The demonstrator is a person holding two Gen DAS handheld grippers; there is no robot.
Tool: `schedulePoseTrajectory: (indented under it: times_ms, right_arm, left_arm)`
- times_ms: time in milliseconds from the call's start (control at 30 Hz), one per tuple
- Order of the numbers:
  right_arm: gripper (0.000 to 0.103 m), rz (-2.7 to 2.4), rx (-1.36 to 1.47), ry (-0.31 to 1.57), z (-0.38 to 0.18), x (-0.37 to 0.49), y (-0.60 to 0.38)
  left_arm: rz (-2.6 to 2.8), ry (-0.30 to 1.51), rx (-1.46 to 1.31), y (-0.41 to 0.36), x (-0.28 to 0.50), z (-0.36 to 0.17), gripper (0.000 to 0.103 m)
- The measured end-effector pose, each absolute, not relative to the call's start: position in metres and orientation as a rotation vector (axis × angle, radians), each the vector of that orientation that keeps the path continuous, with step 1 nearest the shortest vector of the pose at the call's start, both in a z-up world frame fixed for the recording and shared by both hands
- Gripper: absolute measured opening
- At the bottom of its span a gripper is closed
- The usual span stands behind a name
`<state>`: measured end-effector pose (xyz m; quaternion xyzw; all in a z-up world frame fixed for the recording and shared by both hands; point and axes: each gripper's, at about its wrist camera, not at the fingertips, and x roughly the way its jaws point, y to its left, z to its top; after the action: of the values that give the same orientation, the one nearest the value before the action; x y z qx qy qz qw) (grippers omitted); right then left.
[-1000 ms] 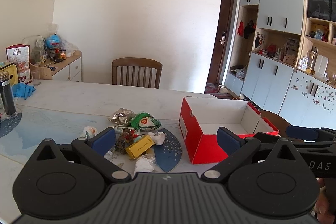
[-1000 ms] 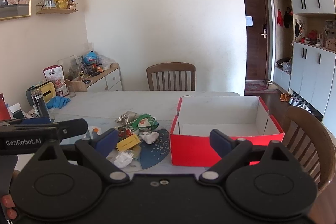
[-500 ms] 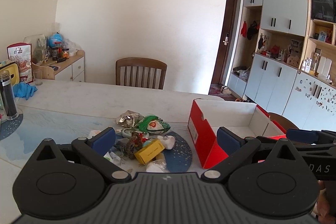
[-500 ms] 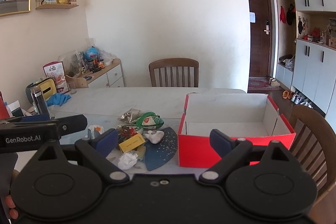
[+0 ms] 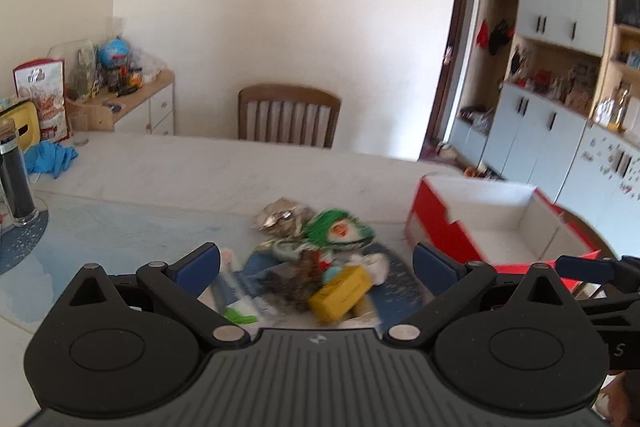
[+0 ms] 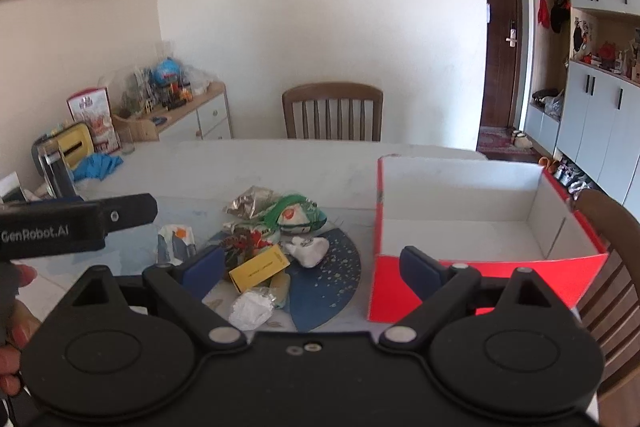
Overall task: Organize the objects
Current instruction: 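Move both tools over the pile of items on the blue mat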
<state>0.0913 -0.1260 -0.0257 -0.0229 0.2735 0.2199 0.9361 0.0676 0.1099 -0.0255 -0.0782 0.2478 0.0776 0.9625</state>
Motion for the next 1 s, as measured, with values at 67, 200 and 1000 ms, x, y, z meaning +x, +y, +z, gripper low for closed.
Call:
schedulePoseTrajectory:
  times_ms: [67,200,1000]
  right_arm:
    - [0.094,0.455,-0.058,0.582,-0.031,0.096,-0.116]
    - [0.094,0.469,-0.081,0.635,-0.046,0.107,-0.097]
    - [0.09,0.496,-0.153,0.924,-0.125,0.162,-0.031]
  left_arm:
    - [0.169,0.535,-0.173,0.122,0.077,-0.033,0.103]
    - [0.183,0.588,-0.175,0.143,0.095,-0.049,0.103]
    - [0.205,0.867,-0.233,0.21,0.179,-0.139,0.091]
